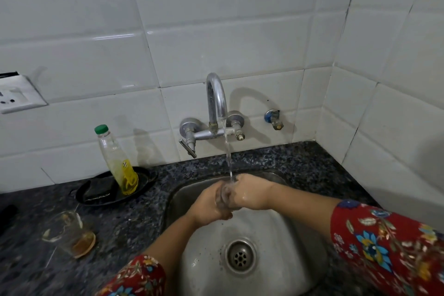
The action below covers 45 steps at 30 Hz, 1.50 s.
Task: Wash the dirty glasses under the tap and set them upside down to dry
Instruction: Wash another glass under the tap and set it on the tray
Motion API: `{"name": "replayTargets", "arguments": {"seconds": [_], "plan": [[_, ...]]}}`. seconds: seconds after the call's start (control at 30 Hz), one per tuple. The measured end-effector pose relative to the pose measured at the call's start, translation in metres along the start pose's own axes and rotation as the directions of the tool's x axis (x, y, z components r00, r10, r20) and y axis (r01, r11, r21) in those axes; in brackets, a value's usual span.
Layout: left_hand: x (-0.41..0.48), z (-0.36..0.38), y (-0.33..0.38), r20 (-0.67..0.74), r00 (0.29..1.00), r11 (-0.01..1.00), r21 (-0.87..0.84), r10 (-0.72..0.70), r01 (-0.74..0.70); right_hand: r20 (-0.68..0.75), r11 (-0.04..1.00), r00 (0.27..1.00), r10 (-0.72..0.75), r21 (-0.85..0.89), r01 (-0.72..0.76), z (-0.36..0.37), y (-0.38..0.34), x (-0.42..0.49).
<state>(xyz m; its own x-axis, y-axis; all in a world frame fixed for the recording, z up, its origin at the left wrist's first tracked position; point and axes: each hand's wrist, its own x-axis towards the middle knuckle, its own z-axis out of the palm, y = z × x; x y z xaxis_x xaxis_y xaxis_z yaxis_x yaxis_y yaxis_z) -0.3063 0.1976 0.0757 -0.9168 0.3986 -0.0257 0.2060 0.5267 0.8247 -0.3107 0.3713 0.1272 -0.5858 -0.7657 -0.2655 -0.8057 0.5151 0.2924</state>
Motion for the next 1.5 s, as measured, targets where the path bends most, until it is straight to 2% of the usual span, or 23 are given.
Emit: {"name": "replayTargets", "arguments": {"seconds": [0.07,0.13,0.2,0.27,0.33,0.37,0.43,0.5,0.53,0.7,0.8,0.87,0.9,0.97,1.03,1.07,1.17,1.2,1.27,1.33,1.43,1.47,1.5], "plan": [[-0.001,0.002,-0.001,-0.024,1.000,1.000,0.016,-0.012,0.012,0.049,0.998,0.997,0.057,-0.004,-0.057,-0.004,-0.012,0.001],[-0.006,0.010,0.005,-0.167,0.986,0.999,0.028,-0.020,0.025,0.113,0.980,0.990,0.081,0.173,-0.100,-0.004,-0.020,0.005],[-0.010,0.012,0.007,-0.240,0.970,0.995,-0.096,-0.041,0.019,0.054,0.959,0.990,0.132,0.245,-0.141,-0.010,-0.021,0.004],[-0.008,0.008,0.006,-0.187,0.982,0.972,-0.233,-0.034,-0.011,0.006,0.938,0.980,0.201,0.286,-0.195,-0.011,-0.020,-0.001],[-0.007,0.004,0.000,-0.121,0.993,0.991,-0.136,0.000,-0.017,0.001,0.848,0.961,0.277,0.471,-0.244,0.001,-0.022,-0.003],[-0.008,0.001,0.000,-0.092,0.996,1.000,-0.012,-0.005,0.004,0.026,0.721,0.948,0.316,0.643,-0.259,0.007,-0.028,-0.002],[-0.014,-0.004,0.003,-0.060,0.996,0.962,0.260,-0.066,0.079,0.095,0.299,0.913,0.396,0.927,-0.226,0.012,-0.043,-0.002],[-0.022,-0.006,0.007,-0.029,0.991,0.859,0.496,-0.130,0.127,0.211,-0.178,0.876,0.433,0.973,-0.147,0.015,-0.057,-0.005],[-0.026,-0.007,0.007,-0.013,0.990,0.784,0.610,-0.138,0.118,0.254,-0.344,0.861,0.440,0.934,-0.100,0.020,-0.062,-0.006],[-0.038,-0.011,0.014,0.037,0.957,0.449,0.888,-0.287,0.101,0.461,-0.795,0.816,0.349,0.607,-0.003,0.040,-0.083,-0.009],[-0.038,-0.004,0.021,-0.001,0.919,0.214,0.972,-0.394,0.093,0.556,-0.868,0.795,0.242,0.490,-0.079,0.046,-0.094,-0.007],[-0.037,-0.003,0.026,-0.016,0.898,0.159,0.983,-0.440,0.095,0.547,-0.876,0.793,0.267,0.481,-0.036,0.045,-0.099,-0.006],[-0.036,-0.005,0.028,-0.011,0.894,0.205,0.972,-0.447,0.114,0.516,-0.855,0.794,0.321,0.519,0.008,0.043,-0.100,-0.006],[-0.031,-0.010,0.027,0.025,0.897,0.436,0.879,-0.441,0.190,0.408,-0.711,0.762,0.504,0.696,0.097,0.040,-0.100,-0.006],[-0.026,-0.013,0.023,0.070,0.903,0.741,0.600,-0.424,0.301,0.213,-0.431,0.707,0.674,0.891,0.143,0.040,-0.094,-0.006],[-0.024,-0.013,0.021,0.098,0.906,0.850,0.399,-0.412,0.344,0.066,-0.235,0.682,0.728,0.959,0.158,0.042,-0.088,-0.007],[-0.017,-0.009,0.020,0.224,0.919,0.933,-0.086,-0.324,0.350,-0.370,0.412,0.652,0.662,0.906,0.096,0.052,-0.060,-0.014],[-0.016,-0.007,0.020,0.265,0.920,0.924,-0.172,-0.290,0.341,-0.446,0.537,0.648,0.617,0.841,0.066,0.051,-0.052,-0.016],[-0.012,0.002,0.019,0.249,0.926,0.893,-0.283,-0.283,0.349,-0.449,0.593,0.636,0.628,0.805,-0.017,0.043,-0.041,-0.015],[-0.009,0.015,0.022,0.064,0.940,0.895,-0.293,-0.334,0.337,-0.364,0.555,0.603,0.710,0.816,-0.162,0.029,-0.038,-0.002],[-0.009,0.024,0.033,-0.285,0.917,0.954,0.024,-0.280,0.298,-0.153,0.443,0.585,0.797,0.805,-0.394,0.005,-0.037,0.015],[-0.008,0.022,0.033,-0.309,0.924,0.963,0.071,-0.225,0.258,-0.166,0.441,0.579,0.798,0.816,-0.374,0.001,-0.036,0.015],[-0.005,0.016,0.033,-0.238,0.955,0.981,0.036,-0.178,0.192,-0.215,0.458,0.573,0.791,0.828,-0.322,-0.002,-0.036,0.013]]}}
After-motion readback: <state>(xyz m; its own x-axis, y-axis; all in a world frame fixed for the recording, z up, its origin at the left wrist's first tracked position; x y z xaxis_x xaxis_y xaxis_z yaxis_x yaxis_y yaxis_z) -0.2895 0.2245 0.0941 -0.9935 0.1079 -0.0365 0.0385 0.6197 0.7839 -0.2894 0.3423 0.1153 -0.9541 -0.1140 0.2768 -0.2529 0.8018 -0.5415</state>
